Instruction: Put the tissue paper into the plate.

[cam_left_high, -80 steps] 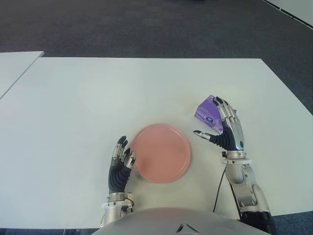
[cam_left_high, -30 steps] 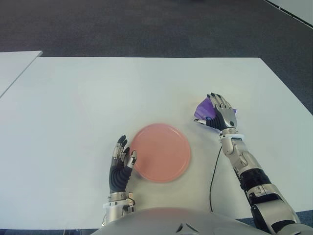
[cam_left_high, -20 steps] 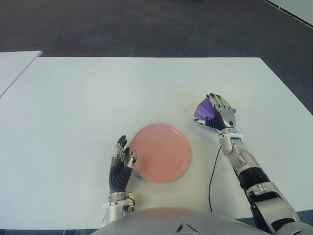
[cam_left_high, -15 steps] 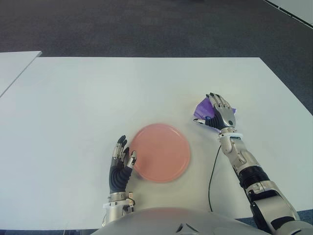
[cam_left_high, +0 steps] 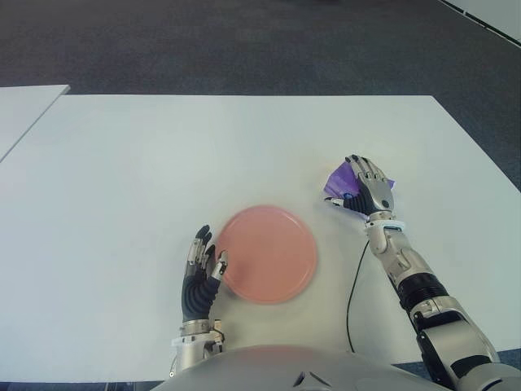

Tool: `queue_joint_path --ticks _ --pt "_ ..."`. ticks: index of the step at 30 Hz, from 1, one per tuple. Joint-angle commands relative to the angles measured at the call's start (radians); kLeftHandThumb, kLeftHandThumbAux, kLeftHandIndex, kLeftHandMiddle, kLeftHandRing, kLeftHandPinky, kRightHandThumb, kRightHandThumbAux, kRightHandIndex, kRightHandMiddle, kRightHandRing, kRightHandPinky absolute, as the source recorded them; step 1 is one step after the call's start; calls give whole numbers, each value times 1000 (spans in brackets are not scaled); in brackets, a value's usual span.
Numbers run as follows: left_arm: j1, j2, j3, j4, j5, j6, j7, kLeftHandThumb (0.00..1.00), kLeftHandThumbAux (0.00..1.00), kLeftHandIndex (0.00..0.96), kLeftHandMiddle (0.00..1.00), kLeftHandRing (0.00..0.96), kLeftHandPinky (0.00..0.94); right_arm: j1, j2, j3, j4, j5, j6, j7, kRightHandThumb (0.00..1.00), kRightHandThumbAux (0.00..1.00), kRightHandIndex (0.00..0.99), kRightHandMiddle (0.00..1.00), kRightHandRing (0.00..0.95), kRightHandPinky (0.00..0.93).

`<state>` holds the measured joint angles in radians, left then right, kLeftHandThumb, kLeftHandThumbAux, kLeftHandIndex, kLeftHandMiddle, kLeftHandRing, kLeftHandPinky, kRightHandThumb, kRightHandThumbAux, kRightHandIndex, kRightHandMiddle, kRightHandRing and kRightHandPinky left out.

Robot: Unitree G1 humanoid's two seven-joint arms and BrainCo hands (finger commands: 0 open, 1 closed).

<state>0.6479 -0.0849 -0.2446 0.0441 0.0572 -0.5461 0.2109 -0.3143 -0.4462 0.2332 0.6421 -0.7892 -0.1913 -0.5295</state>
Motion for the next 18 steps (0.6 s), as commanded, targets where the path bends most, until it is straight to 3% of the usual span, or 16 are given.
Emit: queue_joint_path --ticks 1,18 --pt "37 -29 12 57 -17 39 3 147 640 62 56 37 33 -5 -4 8 27 22 2 -1 335 557 30 42 36 57" --pt "43 -39 11 65 -37 15 5 202 623 96 91 62 68 -15 -22 3 31 47 12 6 382 541 42 50 44 84"
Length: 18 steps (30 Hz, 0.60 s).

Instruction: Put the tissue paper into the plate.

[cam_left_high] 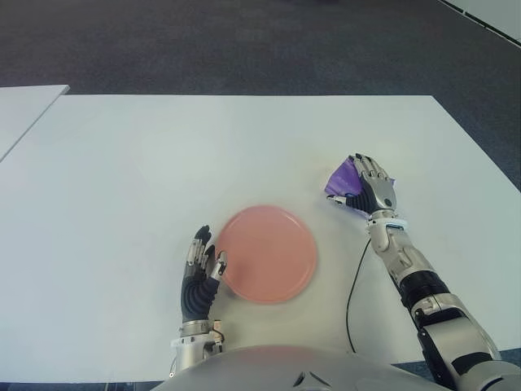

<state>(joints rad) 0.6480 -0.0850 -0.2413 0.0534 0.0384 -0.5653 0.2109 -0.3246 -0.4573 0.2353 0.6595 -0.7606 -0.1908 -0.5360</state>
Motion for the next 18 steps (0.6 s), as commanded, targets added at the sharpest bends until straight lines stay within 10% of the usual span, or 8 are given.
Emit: queue_joint_path --ticks 1,18 --pt "42 -39 7 58 -20 31 5 205 624 97 93 63 70 -5 -13 0 13 19 12 13 382 541 42 50 44 84" --pt "26 -47 12 92 -15 1 14 218 612 112 107 71 79 -19 -30 1 16 34 16 19 391 544 44 53 51 97"
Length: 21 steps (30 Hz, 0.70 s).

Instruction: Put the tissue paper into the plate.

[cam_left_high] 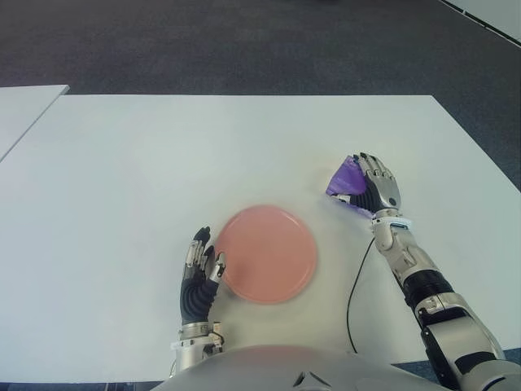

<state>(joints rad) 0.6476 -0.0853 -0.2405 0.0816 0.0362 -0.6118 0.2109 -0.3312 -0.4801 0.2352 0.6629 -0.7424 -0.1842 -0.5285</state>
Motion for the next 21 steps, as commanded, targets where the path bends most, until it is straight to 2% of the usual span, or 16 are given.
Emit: queue_joint_path --ticks 1,21 --pt "25 -48 12 65 -12 48 15 219 613 114 108 71 79 -14 -7 1 14 16 9 11 391 544 44 53 52 98" --pt "10 -52 9 76 -1 47 24 219 650 94 95 75 80 -39 -18 3 21 28 5 33 371 521 51 66 62 110"
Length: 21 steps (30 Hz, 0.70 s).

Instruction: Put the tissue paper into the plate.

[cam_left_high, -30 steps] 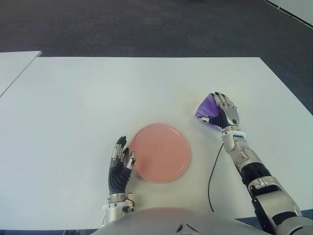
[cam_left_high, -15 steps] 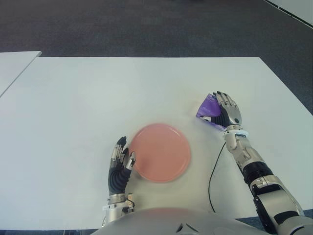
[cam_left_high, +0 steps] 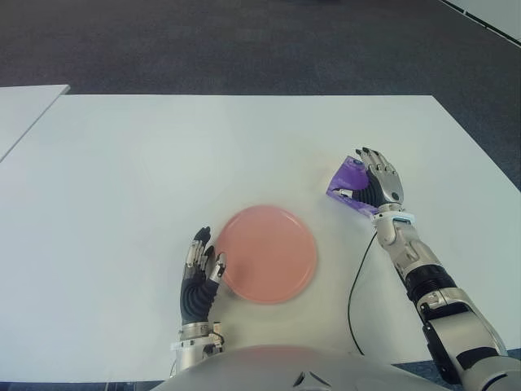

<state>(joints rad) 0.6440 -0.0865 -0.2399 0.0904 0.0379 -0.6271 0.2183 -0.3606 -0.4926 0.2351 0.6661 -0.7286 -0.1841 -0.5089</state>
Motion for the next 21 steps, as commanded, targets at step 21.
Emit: queue_joint_path --ticks 21 --pt "26 -49 5 45 15 86 26 165 672 78 73 59 58 -80 -4 83 157 -8 -19 20 379 536 42 49 43 75"
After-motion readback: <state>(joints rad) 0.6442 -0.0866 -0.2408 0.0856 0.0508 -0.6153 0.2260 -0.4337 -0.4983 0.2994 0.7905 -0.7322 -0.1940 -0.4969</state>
